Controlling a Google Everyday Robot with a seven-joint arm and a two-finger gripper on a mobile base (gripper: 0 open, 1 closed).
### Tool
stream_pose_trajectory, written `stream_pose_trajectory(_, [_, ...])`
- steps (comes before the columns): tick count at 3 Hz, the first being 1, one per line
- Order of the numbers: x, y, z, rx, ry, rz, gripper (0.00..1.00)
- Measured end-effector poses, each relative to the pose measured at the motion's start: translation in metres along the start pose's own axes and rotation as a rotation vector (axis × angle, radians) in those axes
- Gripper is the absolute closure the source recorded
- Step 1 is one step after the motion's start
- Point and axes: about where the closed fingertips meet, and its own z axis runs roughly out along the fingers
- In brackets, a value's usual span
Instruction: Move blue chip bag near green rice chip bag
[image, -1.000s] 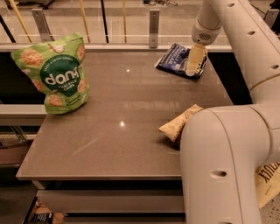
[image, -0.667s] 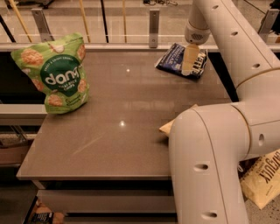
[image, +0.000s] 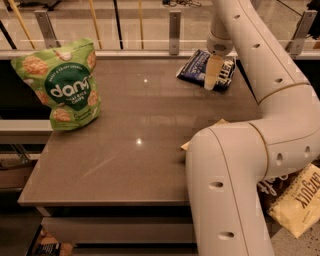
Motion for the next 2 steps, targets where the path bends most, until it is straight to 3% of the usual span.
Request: stream_pose_trajectory(2, [0.0062,0.0003,0.0151,-0.018,-0.055,-0.001,0.00])
